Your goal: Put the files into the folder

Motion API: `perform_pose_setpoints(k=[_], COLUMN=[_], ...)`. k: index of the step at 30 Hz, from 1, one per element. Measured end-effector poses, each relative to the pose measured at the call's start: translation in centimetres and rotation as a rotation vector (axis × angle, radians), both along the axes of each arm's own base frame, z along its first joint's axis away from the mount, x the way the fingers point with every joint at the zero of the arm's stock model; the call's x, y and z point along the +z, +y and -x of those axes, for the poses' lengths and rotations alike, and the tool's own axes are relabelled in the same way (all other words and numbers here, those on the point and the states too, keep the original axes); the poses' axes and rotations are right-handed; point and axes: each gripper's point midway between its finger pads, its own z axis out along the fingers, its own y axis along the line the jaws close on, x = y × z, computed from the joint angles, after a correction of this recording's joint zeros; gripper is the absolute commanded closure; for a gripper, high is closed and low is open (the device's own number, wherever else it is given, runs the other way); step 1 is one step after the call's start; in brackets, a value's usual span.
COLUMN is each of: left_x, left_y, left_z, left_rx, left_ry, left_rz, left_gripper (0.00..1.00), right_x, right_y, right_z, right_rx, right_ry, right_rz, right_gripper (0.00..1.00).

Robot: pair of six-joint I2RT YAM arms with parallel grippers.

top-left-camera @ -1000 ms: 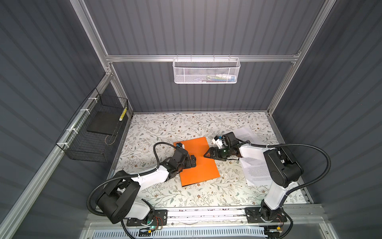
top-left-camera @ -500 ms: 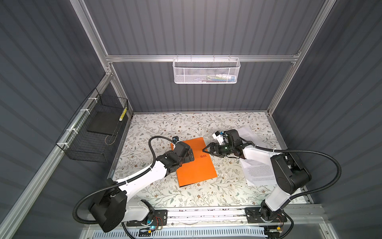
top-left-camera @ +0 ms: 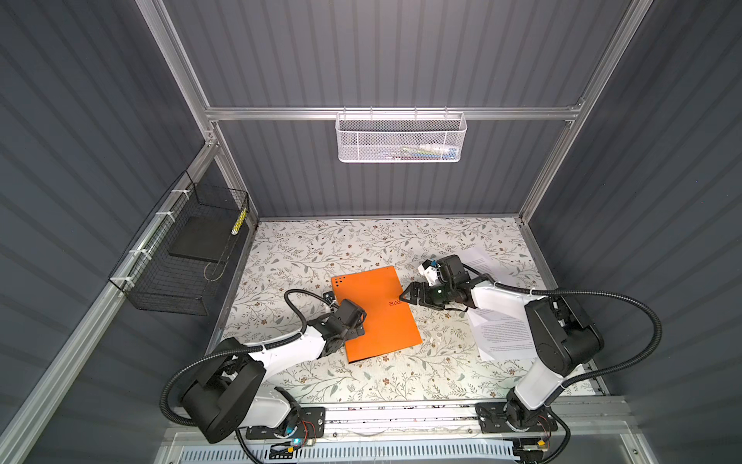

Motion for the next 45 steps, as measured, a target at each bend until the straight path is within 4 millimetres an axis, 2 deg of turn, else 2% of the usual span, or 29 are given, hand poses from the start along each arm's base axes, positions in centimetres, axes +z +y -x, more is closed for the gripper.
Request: perform_pose_setpoints(k=[8,12,21,29,32,38,41,45], left_x=[1.0,0.2,0.4,0.5,0.6,0.9,1.0,1.3], left_y=[-2.5,-3.4,-4.8,-5.6,-5.9,-6.6,-6.9,-7.4], left_z=[-1.5,-1.7,-2.7,-3.8,-4.2,-4.2,-3.9,-3.1], left_rx=[-0.043,-0.079,-0.122,-0.144,-0.145,-0.164,-0.177,-0.205], left_ry=[-0.085,-0.074,-0.11,-0.137,-0.15,-0.143,-0.129,-0.098], left_rz=[0.122,0.138,0.172,0.194,0.211,0.243,0.26,0.294], left_gripper=[0.0,0.0,0.0,0.0,0.0,0.0,0.0,0.0], right_x=[-2.1,-2.0,-1.9,-1.3,0.1,4.9,6.1,6.7], right_y=[1.2,1.7,2.1,1.4,1.1,1.2,1.3,1.4], right_z=[0.4,0.1,-0.4,-0.5,-0.3,-0.8,-0.9,-0.7], right_rx=[0.041,0.047,0.04,-0.031,-0.058,-0.067,-0.065,-0.053], right_ry=[0.048,0.039,0.033,0.053,0.041,-0.059,-0.086,-0.083], right_rz=[0.018,0.011,-0.017,-0.068,-0.087,-0.154,-0.168,-0.16], right_gripper=[0.02,0.02,0.02,0.03,0.02,0.02,0.02,0.02])
